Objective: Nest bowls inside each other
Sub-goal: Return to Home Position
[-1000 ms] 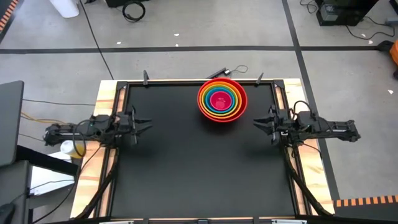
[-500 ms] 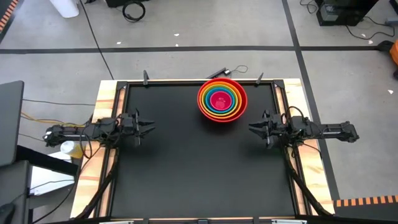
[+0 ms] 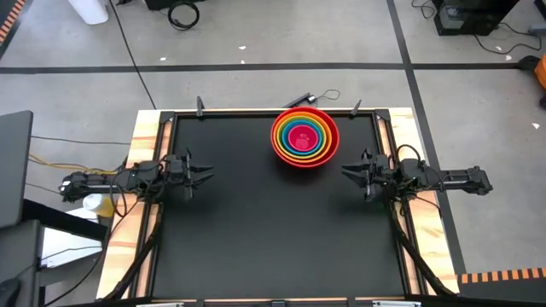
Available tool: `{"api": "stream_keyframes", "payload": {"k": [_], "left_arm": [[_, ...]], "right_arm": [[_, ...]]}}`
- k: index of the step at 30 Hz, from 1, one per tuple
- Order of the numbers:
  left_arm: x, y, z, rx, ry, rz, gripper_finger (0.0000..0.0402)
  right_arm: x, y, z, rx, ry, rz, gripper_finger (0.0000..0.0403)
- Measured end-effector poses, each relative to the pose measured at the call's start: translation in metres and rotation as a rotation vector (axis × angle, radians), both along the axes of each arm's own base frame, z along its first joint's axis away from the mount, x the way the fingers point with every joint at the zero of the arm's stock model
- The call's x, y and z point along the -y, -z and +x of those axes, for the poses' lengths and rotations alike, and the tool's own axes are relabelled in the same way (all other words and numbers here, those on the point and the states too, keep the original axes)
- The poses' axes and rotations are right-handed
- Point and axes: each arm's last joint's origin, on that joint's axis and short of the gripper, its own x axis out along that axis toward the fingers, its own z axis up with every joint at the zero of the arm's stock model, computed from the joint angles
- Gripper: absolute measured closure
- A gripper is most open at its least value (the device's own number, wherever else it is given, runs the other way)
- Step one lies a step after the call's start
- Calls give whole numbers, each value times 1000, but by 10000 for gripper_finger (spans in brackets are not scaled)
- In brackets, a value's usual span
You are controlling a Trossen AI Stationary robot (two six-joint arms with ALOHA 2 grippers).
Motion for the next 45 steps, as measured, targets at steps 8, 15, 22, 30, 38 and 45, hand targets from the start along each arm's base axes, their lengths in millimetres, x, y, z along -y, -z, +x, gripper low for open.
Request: {"api": "stream_keyframes", "payload": {"k": [8,15,22,30,38,45], "left_arm": [[0,0,0,1,0,-4,285],[0,0,0,0,0,-3,285],[0,0,0,-1,0,-2,285],[0,0,0,-2,-1,0,285],[0,0,0,-2,-1,0,285],[0,1,0,-2,-1,-1,285]], "right_arm": [[0,0,0,0,0,-1,294],[0,0,0,-1,-1,-1,294],[0,0,0,-4,3,-24,294],[0,0,0,-5,6,-25,294],[0,0,0,-4,7,-25,294],[0,0,0,-4,7,-26,294]]}}
